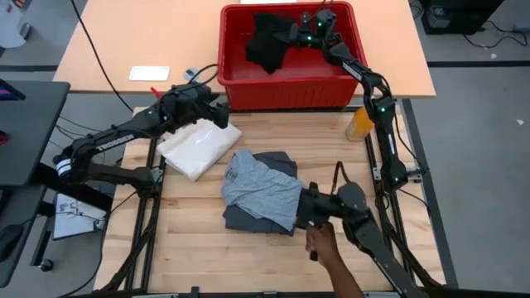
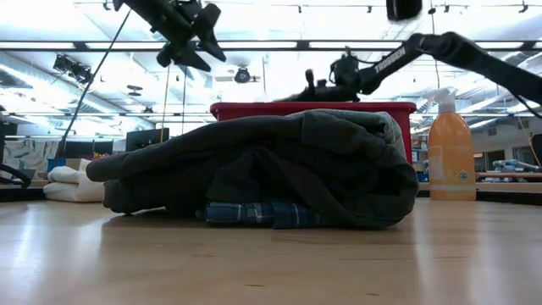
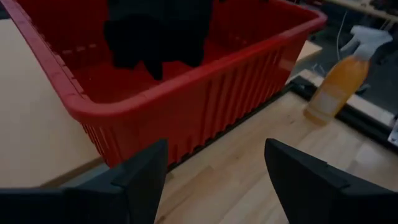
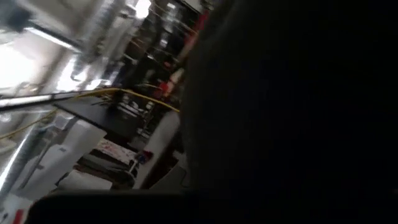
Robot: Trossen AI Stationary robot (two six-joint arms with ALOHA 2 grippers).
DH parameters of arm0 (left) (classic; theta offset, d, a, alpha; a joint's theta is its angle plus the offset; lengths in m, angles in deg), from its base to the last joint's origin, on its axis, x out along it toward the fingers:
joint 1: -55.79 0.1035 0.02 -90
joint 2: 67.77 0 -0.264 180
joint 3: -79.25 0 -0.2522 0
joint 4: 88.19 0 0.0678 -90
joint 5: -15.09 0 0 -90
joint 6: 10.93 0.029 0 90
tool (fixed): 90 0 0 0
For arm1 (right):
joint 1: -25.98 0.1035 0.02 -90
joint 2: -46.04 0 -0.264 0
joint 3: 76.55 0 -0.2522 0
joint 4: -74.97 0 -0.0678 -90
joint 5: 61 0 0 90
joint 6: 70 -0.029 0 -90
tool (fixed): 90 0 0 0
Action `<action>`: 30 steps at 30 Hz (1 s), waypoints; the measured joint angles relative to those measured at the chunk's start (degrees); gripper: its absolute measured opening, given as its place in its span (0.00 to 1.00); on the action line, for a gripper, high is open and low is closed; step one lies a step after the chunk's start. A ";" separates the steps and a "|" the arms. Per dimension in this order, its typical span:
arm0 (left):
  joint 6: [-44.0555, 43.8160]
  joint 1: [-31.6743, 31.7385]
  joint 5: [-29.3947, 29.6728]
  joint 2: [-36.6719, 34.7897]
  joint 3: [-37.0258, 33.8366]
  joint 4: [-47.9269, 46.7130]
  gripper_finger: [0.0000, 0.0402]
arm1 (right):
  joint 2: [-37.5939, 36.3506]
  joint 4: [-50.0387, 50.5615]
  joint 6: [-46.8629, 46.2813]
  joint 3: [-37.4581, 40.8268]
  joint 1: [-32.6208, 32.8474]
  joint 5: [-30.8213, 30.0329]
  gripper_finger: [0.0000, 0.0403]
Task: Fold Laundry from Bin
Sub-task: Put the black t-shirt into the red organizer bin
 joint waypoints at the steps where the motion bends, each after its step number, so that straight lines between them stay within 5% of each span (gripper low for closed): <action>1: -0.02 -0.02 -0.02 0.46 0.00 0.02 0.67 | 0.59 2.30 0.30 -0.42 -0.13 0.02 0.15; 13: 0.37 0.02 -0.04 1.92 0.00 0.14 0.67 | 1.64 33.09 14.78 -0.89 -3.43 -15.60 0.17; 30: 0.06 0.02 -0.26 1.89 0.00 0.13 0.67 | 1.27 40.31 18.50 -0.89 -6.69 -15.00 0.72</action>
